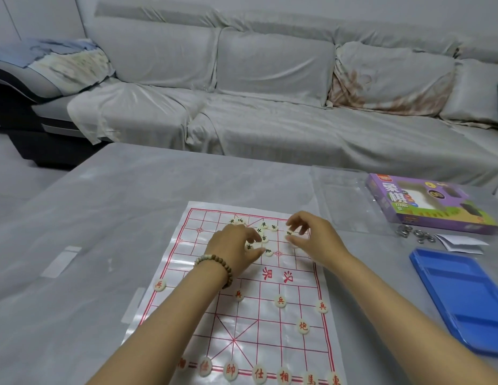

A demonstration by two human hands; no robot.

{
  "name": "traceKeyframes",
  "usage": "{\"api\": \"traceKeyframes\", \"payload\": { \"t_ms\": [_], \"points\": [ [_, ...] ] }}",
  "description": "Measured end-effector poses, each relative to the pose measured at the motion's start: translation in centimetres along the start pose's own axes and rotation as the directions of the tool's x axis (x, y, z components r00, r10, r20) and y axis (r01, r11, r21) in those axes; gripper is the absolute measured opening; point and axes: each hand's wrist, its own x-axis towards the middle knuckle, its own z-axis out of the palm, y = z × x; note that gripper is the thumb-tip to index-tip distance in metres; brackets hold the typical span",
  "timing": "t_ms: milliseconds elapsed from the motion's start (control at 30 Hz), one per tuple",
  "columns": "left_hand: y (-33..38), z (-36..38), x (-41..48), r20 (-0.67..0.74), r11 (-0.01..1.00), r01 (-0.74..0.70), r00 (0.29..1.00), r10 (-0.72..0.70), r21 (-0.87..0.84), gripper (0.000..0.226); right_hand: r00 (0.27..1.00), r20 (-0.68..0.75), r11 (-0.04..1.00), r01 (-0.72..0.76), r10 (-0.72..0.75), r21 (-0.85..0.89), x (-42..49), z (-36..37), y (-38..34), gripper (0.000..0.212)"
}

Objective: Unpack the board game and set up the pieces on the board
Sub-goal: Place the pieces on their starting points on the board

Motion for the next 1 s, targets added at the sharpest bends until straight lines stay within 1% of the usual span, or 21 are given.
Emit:
{"api": "traceKeyframes", "payload": {
  "t_ms": [67, 167, 233, 333, 400, 467, 567, 600, 667, 733, 767, 867, 933, 1000],
  "points": [
    [0.4, 0.5, -0.3, 0.052, 0.997, -0.012, 0.999, 0.008, 0.074, 0.033, 0.999, -0.013, 0.999, -0.050, 0.051, 0.009, -1.7, -0.5, 0.9, 0.019],
    [0.9, 1.2, -0.7, 0.117, 0.971, -0.040, 0.993, 0.013, 0.237, 0.037, 0.990, 0.078, 0.992, -0.112, 0.116, -0.049, -3.8, -0.7, 2.5, 0.019],
    [1.2, 1.6, -1.0, 0.136, 0.959, -0.049, 0.991, 0.011, 0.278, 0.040, 0.983, 0.114, 0.988, -0.140, 0.146, -0.061, -4.4, -0.8, 3.3, 0.019],
    [1.3, 1.9, -1.4, 0.146, 0.960, -0.061, 0.989, 0.021, 0.274, 0.042, 0.983, 0.076, 0.985, -0.166, 0.169, -0.048, -4.7, -0.3, 3.5, 0.024],
    [1.1, 2.1, -1.6, 0.151, 0.962, -0.066, 0.988, 0.027, 0.263, 0.043, 0.977, 0.011, 0.974, -0.211, 0.213, -0.084, -4.7, 0.4, 3.5, 0.030],
    [0.9, 2.4, -1.6, 0.156, 0.965, -0.069, 0.987, 0.030, 0.253, 0.043, 0.970, -0.036, 0.964, -0.242, 0.240, -0.110, -4.6, 1.0, 3.6, 0.031],
    [0.8, 2.8, -1.6, 0.157, 0.968, -0.079, 0.987, 0.042, 0.238, 0.043, 0.972, -0.022, 0.972, -0.236, 0.236, -0.012, -4.5, 0.9, 3.9, 0.019],
    [0.8, 2.8, -1.5, 0.161, 0.968, -0.082, 0.986, 0.045, 0.235, 0.044, 0.972, -0.001, 0.971, -0.236, 0.236, 0.033, -4.5, 0.7, 4.0, 0.018],
    [0.6, 2.7, -1.6, 0.171, 0.971, -0.086, 0.984, 0.048, 0.225, 0.044, 0.970, 0.031, 0.964, -0.244, 0.243, 0.105, -4.6, 0.5, 4.2, 0.027],
    [0.5, 2.6, -1.6, 0.185, 0.973, -0.086, 0.982, 0.046, 0.214, 0.044, 0.963, 0.013, 0.955, -0.269, 0.269, 0.126, -4.6, 0.5, 4.3, 0.034],
    [0.4, 2.6, -1.6, 0.187, 0.974, -0.087, 0.981, 0.047, 0.211, 0.044, 0.957, -0.011, 0.950, -0.288, 0.291, 0.123, -4.7, 0.6, 4.3, 0.034],
    [0.4, 2.4, -1.7, 0.183, 0.976, -0.089, 0.982, 0.052, 0.199, 0.044, 0.944, -0.087, 0.945, -0.310, 0.319, 0.101, -4.4, 0.9, 4.5, 0.025],
    [0.5, 2.4, -1.7, 0.180, 0.977, -0.086, 0.982, 0.050, 0.195, 0.044, 0.951, -0.084, 0.952, -0.290, 0.298, 0.095, -4.4, 0.8, 4.7, 0.017],
    [0.5, 2.4, -1.5, 0.180, 0.978, -0.080, 0.983, 0.045, 0.193, 0.044, 0.958, -0.061, 0.958, -0.274, 0.280, 0.088, -4.5, 0.6, 4.8, 0.015]
  ]
}}
